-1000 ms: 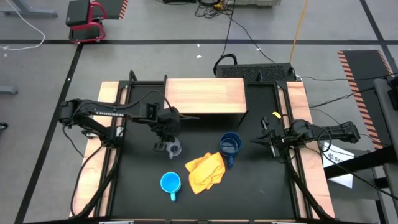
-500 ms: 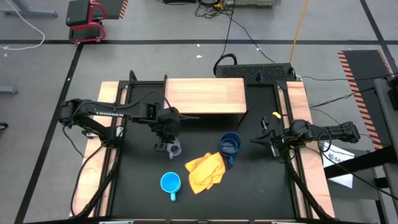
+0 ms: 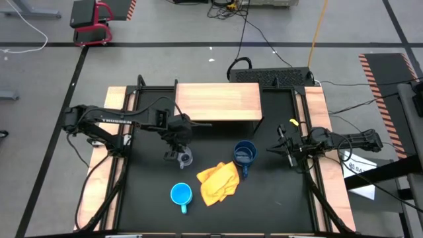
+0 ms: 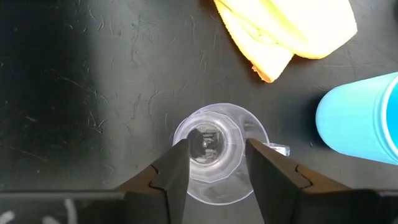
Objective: Stack small to large cups/mugs on shelf
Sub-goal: Put the transparent mug on the shelf
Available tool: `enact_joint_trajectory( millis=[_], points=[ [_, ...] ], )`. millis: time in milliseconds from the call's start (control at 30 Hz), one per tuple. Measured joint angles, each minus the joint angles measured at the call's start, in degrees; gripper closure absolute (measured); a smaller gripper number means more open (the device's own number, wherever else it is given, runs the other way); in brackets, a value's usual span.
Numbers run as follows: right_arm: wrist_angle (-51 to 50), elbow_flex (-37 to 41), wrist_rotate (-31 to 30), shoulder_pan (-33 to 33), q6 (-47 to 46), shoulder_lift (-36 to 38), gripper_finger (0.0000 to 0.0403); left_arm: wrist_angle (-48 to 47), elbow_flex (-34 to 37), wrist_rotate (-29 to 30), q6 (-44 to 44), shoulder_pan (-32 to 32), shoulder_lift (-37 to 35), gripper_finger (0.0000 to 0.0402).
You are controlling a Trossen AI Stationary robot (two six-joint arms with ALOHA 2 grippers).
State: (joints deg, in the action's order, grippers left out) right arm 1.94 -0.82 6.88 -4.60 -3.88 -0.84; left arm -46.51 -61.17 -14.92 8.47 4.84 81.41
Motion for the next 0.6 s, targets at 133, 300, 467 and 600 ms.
enact_joint_trajectory(
  millis=[133,300,467,600],
  points=[
    [0.0,0.0,0.0,0.0,0.0,0.0,0.0403,0.1,0.0,0.0,0.0,0.0,0.0,0.0228],
    [0.0,0.0,0.0,0.0,0.0,0.0,0.0403,0.5,0.0,0.0,0.5,0.0,0.0,0.0225],
    [0.0,0.0,0.0,0.0,0.0,0.0,0.0403,0.6,0.0,0.3,0.9,-0.1,0.0,0.0224],
    [0.0,0.0,0.0,0.0,0.0,0.0,0.0403,0.8,0.7,-0.7,1.6,-0.1,0.0,0.0224]
  ],
)
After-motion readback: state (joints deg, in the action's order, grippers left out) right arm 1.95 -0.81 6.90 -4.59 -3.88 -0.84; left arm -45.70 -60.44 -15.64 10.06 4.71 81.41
